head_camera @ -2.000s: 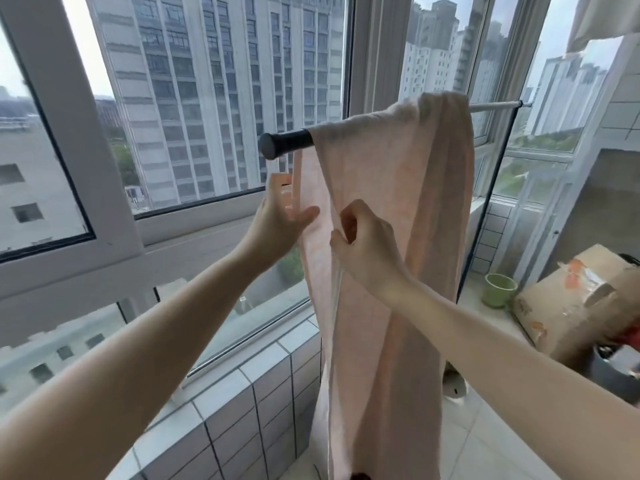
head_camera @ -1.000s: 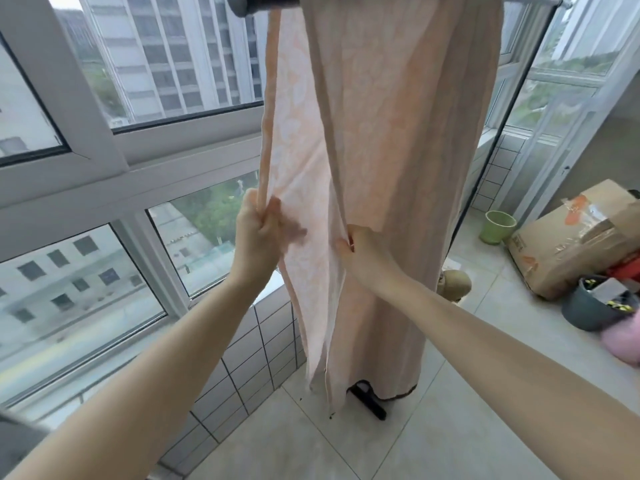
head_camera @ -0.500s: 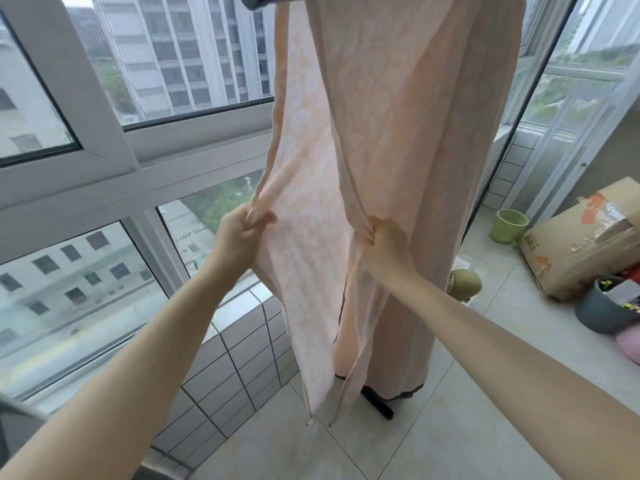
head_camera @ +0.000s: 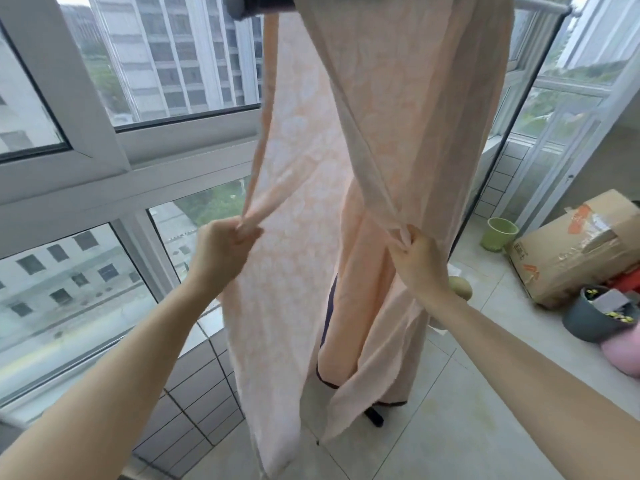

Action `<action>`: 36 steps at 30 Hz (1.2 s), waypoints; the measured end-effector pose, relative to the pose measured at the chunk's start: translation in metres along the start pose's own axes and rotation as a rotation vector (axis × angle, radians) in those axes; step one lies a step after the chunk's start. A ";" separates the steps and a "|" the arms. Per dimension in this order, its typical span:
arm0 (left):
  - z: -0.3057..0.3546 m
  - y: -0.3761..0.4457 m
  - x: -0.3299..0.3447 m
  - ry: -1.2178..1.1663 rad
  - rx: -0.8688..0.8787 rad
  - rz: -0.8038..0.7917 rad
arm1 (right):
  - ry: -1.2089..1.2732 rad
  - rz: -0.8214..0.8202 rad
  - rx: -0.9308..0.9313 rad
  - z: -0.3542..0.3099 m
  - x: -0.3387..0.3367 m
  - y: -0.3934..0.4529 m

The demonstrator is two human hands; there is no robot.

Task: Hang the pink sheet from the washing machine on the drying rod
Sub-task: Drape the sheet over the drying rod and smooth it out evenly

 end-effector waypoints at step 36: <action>0.012 -0.078 0.073 -0.662 -0.270 -0.083 | -0.048 -0.529 0.222 0.013 0.130 -0.086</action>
Point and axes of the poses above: each hand's wrist, its own y-axis towards the middle knuckle, its own x-axis out of the palm, z = x × y, the point moved 7 cm from there along y, towards the middle knuckle, and after that the axes turned 15 degrees about x, right-handed, at the moved point
